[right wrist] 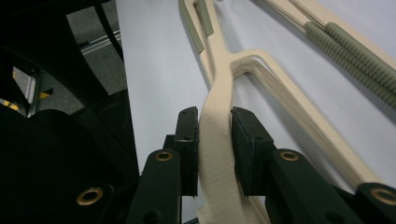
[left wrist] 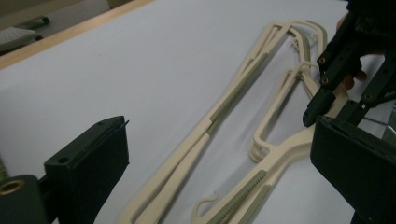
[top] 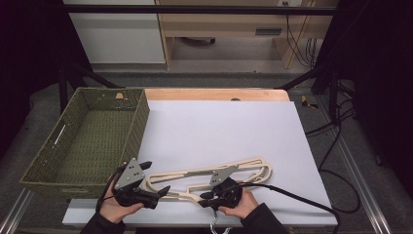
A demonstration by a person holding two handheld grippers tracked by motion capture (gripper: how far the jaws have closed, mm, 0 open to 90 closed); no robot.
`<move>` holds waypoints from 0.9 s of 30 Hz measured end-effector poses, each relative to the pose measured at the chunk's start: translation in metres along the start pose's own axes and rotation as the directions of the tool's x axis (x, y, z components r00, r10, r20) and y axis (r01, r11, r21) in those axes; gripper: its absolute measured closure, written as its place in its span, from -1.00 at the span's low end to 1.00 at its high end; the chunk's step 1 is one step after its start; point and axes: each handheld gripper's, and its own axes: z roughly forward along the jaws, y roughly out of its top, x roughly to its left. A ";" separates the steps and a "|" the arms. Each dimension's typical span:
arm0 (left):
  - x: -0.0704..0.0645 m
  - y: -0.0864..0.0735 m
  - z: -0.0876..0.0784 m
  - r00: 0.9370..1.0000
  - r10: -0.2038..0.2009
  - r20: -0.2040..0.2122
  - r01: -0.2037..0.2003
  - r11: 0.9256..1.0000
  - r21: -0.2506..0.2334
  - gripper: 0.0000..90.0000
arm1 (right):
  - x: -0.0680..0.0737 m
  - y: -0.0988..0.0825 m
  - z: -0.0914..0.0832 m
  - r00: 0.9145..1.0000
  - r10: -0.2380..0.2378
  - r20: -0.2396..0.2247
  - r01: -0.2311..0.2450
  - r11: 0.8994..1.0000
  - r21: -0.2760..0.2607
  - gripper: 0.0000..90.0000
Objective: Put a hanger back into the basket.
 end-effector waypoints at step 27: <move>-0.051 -0.003 0.072 0.910 0.402 0.100 -0.415 0.887 0.204 -0.16 | -0.003 0.010 -0.017 0.997 0.048 -0.061 -0.051 0.998 -0.041 0.63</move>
